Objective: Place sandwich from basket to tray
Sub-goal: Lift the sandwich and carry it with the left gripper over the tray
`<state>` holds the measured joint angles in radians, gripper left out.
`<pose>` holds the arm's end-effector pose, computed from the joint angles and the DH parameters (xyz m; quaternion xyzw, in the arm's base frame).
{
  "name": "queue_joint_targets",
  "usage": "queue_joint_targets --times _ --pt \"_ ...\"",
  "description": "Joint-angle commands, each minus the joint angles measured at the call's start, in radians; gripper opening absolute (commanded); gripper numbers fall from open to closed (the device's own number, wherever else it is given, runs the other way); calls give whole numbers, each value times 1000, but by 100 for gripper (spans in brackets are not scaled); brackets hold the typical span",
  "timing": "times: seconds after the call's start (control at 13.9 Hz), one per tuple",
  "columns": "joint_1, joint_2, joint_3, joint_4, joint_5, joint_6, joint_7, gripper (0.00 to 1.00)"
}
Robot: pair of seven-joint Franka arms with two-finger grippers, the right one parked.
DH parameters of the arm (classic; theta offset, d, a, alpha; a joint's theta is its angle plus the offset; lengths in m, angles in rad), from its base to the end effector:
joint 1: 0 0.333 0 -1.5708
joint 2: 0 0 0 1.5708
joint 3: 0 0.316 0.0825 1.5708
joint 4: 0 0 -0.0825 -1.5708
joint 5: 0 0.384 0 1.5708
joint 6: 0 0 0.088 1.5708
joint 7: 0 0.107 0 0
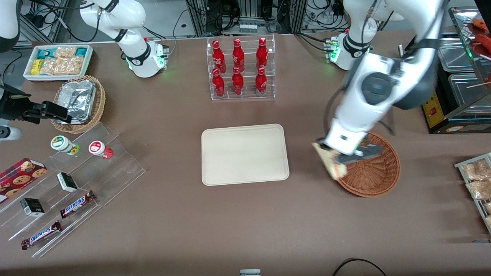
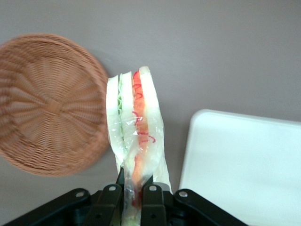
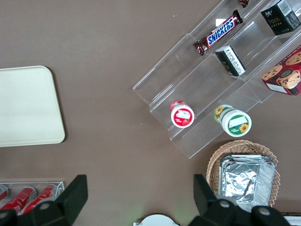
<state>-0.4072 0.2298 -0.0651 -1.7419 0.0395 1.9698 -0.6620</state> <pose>0.5597 -0.2801 0.4411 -0.9961 -0.0879 -0.0052 0.0095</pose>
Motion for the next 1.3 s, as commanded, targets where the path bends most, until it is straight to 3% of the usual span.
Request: queue_joint_targets --times 0.0,0.29,0.58,1.22 --pt "-108 78 13 74 -38 -8 1 0" --pt "-223 242 11 218 -52 -8 -10 0" --pt "-298 357 11 252 -52 73 -43 0" --pt "-381 467 13 275 -47 152 -50 0"
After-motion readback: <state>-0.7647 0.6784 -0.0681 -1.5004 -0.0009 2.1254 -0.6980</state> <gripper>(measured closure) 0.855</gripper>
